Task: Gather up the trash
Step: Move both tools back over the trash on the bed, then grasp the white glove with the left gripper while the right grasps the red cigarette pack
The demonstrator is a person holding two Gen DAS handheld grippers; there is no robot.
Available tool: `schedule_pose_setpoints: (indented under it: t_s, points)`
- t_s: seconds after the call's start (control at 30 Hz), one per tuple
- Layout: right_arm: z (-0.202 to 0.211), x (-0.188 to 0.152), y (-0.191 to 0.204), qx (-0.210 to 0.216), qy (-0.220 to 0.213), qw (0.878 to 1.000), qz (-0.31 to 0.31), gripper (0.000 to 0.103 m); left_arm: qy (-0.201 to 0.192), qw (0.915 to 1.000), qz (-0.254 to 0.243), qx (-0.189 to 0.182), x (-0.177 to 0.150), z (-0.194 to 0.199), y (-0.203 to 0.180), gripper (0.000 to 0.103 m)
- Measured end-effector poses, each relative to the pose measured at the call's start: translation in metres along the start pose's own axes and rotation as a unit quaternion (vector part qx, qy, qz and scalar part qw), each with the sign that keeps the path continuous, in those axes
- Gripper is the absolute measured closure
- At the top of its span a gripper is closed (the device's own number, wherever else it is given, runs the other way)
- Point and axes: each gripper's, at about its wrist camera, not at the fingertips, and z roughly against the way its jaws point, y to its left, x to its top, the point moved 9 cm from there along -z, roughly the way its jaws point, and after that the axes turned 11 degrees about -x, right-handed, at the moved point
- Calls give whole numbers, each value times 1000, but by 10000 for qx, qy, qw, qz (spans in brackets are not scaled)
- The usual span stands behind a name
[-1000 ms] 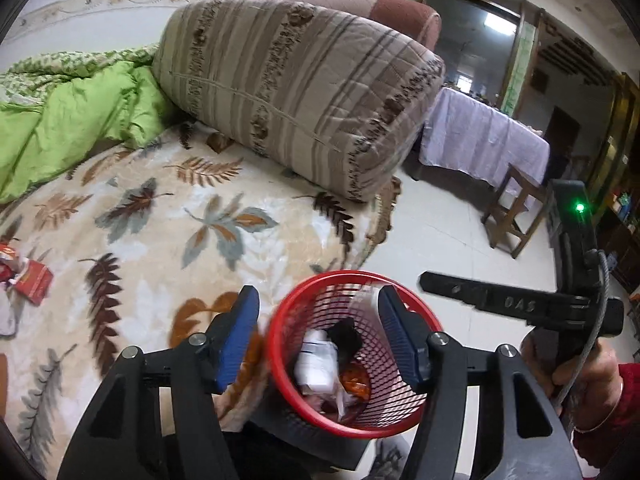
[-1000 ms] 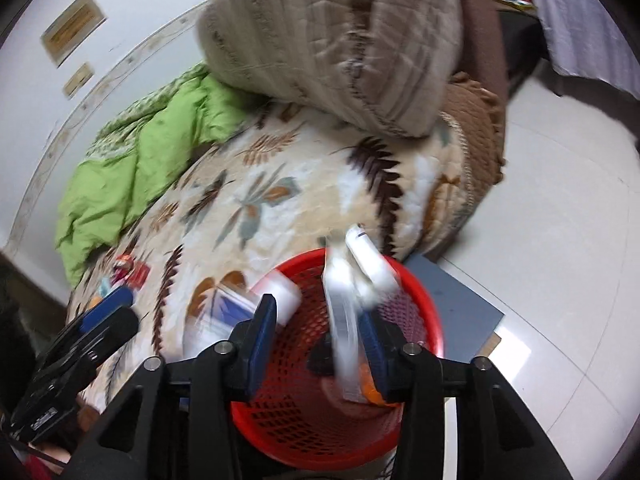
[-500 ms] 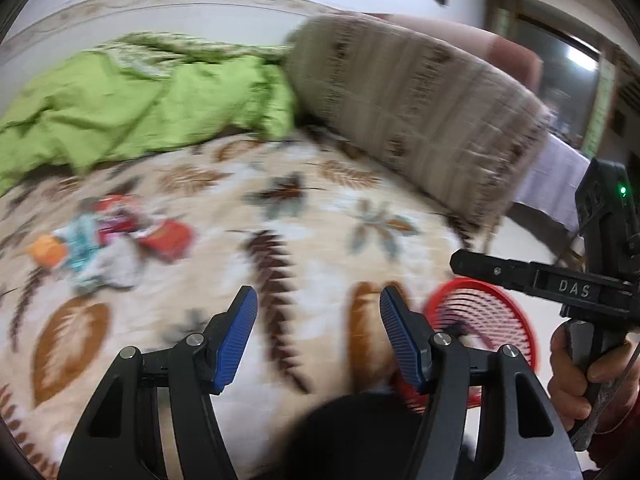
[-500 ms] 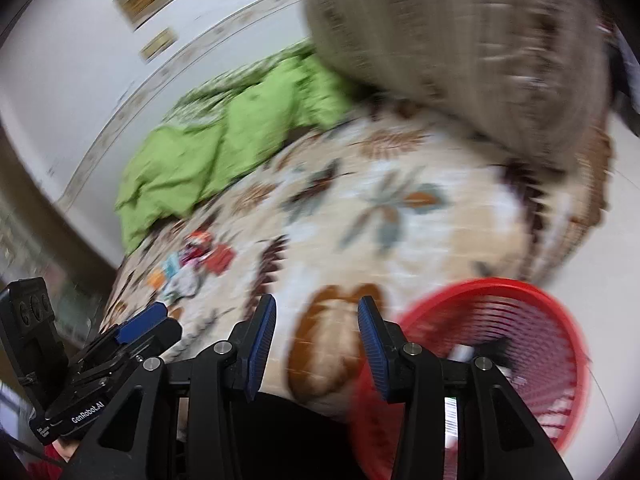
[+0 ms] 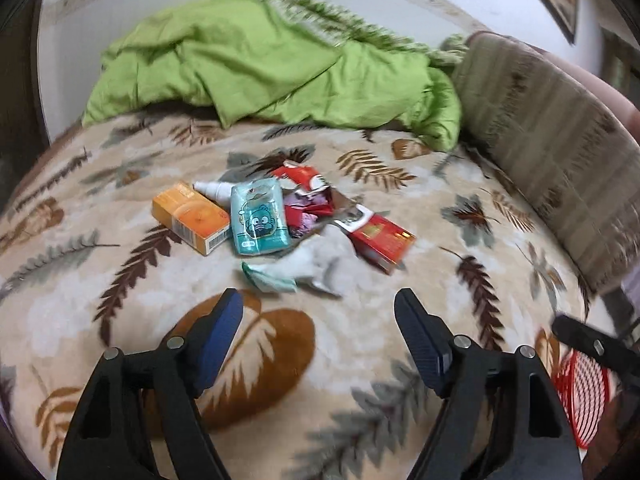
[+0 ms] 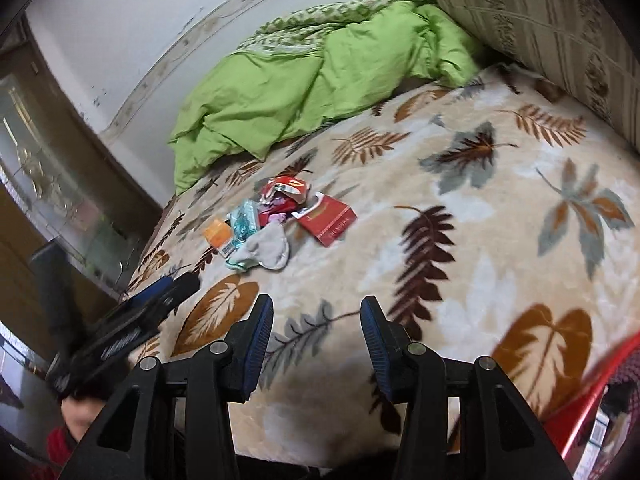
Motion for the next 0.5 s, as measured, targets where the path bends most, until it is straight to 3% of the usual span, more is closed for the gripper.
schedule_pose_setpoints:
  t_s: [0.2, 0.33, 0.37, 0.5]
  points:
    - [-11, 5, -16, -113, 76, 9999, -89, 50, 471, 9972, 572, -65, 8, -68, 13, 21]
    - [-15, 12, -30, -179, 68, 9998, -99, 50, 540, 9968, 518, 266, 8, -100, 19, 23]
    - [-17, 14, -32, -182, 75, 9998, -96, 50, 570, 9965, 511, 341, 5, -103, 22, 39]
    - [-27, 24, -33, -167, 117, 9998, 19, 44, 594, 9969, 393, 334, -2, -106, 25, 62]
